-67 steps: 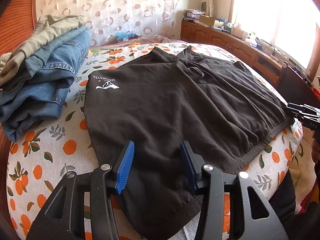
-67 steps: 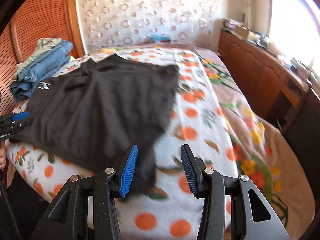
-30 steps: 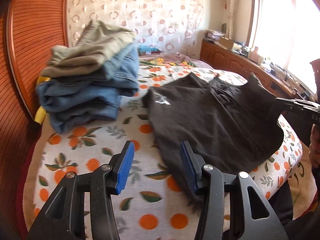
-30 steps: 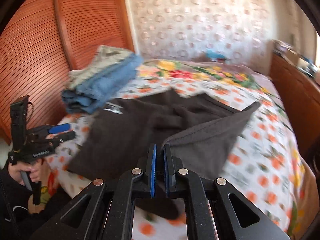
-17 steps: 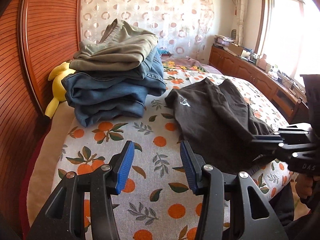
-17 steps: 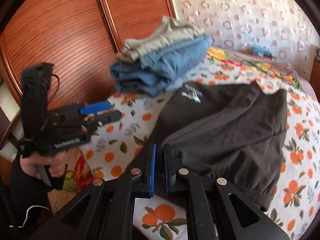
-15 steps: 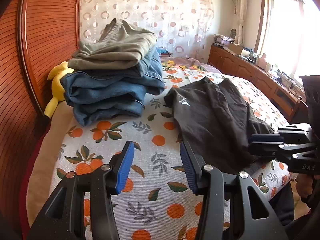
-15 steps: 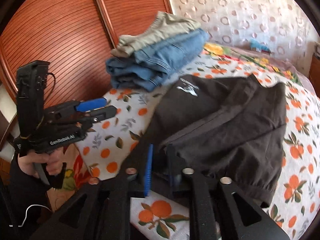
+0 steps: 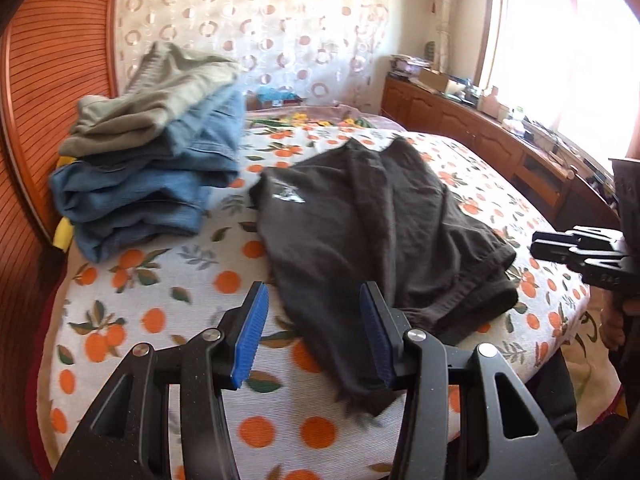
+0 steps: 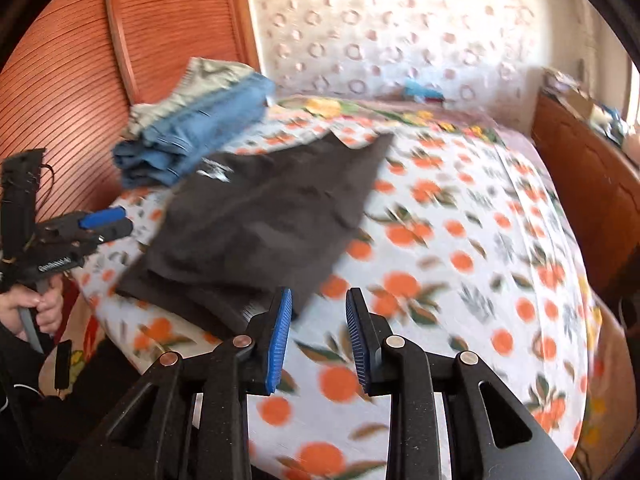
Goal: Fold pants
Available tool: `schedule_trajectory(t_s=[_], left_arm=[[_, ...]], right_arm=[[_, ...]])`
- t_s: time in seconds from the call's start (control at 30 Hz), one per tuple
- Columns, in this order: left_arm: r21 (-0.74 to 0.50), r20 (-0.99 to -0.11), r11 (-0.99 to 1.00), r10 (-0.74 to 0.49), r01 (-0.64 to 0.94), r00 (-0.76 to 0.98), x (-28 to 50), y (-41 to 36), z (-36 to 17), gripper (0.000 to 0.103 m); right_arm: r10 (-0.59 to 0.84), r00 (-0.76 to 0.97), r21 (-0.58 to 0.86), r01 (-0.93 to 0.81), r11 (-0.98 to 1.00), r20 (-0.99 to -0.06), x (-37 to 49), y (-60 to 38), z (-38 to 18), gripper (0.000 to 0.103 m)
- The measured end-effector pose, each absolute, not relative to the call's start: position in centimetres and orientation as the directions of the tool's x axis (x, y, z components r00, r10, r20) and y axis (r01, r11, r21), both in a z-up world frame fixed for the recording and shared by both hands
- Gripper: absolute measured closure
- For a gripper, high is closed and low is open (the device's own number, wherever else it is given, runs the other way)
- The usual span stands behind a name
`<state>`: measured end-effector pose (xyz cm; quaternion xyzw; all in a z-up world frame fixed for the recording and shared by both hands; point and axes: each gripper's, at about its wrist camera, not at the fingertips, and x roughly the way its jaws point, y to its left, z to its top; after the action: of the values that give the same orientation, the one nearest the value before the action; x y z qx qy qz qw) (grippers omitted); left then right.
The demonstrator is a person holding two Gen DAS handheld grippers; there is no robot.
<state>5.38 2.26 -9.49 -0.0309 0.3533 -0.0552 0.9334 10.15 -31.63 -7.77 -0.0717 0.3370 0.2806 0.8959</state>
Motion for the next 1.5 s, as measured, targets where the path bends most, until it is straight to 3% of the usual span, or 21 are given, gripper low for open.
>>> schedule_trajectory(t_s=[0.47,0.57,0.87,0.9,0.93,0.97,1.17,1.5], left_arm=[[-0.087,-0.697,0.989,-0.148,0.122,0.701,6.3,-0.1,-11.0,0.054],[-0.090,-0.703,0.989,-0.144,0.114,0.697,6.4,0.0,-11.3,0.054],[-0.103,-0.705,0.991,-0.135,0.088,0.696,6.6,0.8,-11.7,0.054],[-0.105,-0.704,0.991,-0.135,0.086,0.697,6.6,0.9,-11.7,0.054],[-0.105,-0.703,0.991,-0.132,0.082,0.699,6.6,1.1,-11.7,0.054],[-0.104,-0.702,0.992,-0.128,0.077,0.700,6.6,1.3,-11.8,0.054],[-0.109,-0.713,0.993,-0.116,0.053,0.692,6.6,2.2,-12.2,0.054],[-0.041,-0.722,0.998,-0.069,0.057,0.689,6.5,1.7,-12.8,0.054]], right_arm=[[0.495,0.572,0.108,-0.577,0.810,-0.654,12.5,-28.0,-9.9,0.074],[0.504,0.580,0.102,-0.587,0.803,-0.640,12.2,-28.4,-9.9,0.079],[0.479,0.586,0.066,-0.586,0.808,-0.654,11.7,-28.5,-9.8,0.078],[0.468,0.593,0.065,-0.573,0.817,-0.655,12.0,-28.5,-10.0,0.079],[0.464,0.594,0.075,-0.561,0.824,-0.657,12.2,-28.6,-10.0,0.087],[0.467,0.593,0.091,-0.552,0.829,-0.656,12.3,-28.9,-9.9,0.101],[0.507,0.612,0.142,-0.544,0.827,-0.607,9.4,-31.5,-8.0,0.101],[0.493,0.571,0.153,-0.540,0.828,-0.656,6.1,-32.8,-9.6,0.101]])
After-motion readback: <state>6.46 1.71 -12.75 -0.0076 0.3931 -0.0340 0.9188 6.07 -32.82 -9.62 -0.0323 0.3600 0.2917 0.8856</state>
